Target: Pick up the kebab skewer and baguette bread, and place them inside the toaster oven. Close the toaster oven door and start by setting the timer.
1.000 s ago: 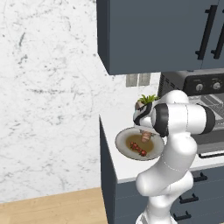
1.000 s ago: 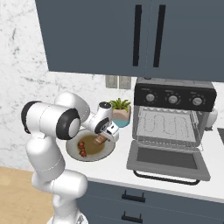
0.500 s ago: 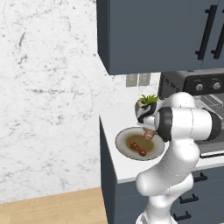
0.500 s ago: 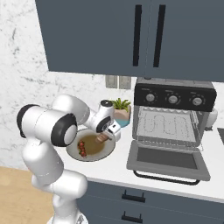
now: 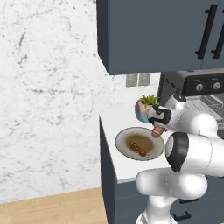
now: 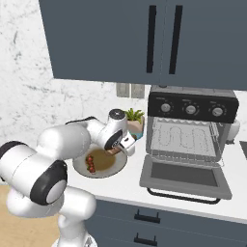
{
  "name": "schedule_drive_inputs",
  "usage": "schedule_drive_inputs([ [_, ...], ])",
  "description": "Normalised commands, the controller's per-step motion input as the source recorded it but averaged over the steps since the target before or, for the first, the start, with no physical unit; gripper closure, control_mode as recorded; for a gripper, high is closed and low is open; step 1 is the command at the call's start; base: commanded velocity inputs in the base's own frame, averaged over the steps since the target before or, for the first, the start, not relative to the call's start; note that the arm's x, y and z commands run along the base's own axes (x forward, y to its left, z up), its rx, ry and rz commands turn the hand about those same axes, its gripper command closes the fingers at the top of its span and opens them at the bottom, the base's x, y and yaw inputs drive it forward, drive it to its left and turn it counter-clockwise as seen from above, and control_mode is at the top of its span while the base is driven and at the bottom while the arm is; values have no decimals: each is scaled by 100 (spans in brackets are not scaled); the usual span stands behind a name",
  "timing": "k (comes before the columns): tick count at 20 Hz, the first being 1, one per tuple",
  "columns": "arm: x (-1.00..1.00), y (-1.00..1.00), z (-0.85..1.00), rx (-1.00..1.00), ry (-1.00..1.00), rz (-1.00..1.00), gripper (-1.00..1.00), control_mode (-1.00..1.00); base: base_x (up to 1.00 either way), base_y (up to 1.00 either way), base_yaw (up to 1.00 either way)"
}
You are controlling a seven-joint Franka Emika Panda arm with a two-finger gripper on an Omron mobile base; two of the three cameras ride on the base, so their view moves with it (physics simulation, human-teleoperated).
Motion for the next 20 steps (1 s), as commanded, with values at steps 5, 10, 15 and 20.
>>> schedule_drive_inputs([
  [5, -9, -4, 75, 1, -12, -15, 100, -100, 0, 0, 0],
  [10, -37, 3, 61, 0, -11, -17, 100, -100, 0, 0, 0],
  [15, -49, 10, 43, 0, -18, -20, 100, -100, 0, 0, 0],
  [20, -54, 0, 47, 0, -20, -17, 100, -100, 0, 0, 0],
])
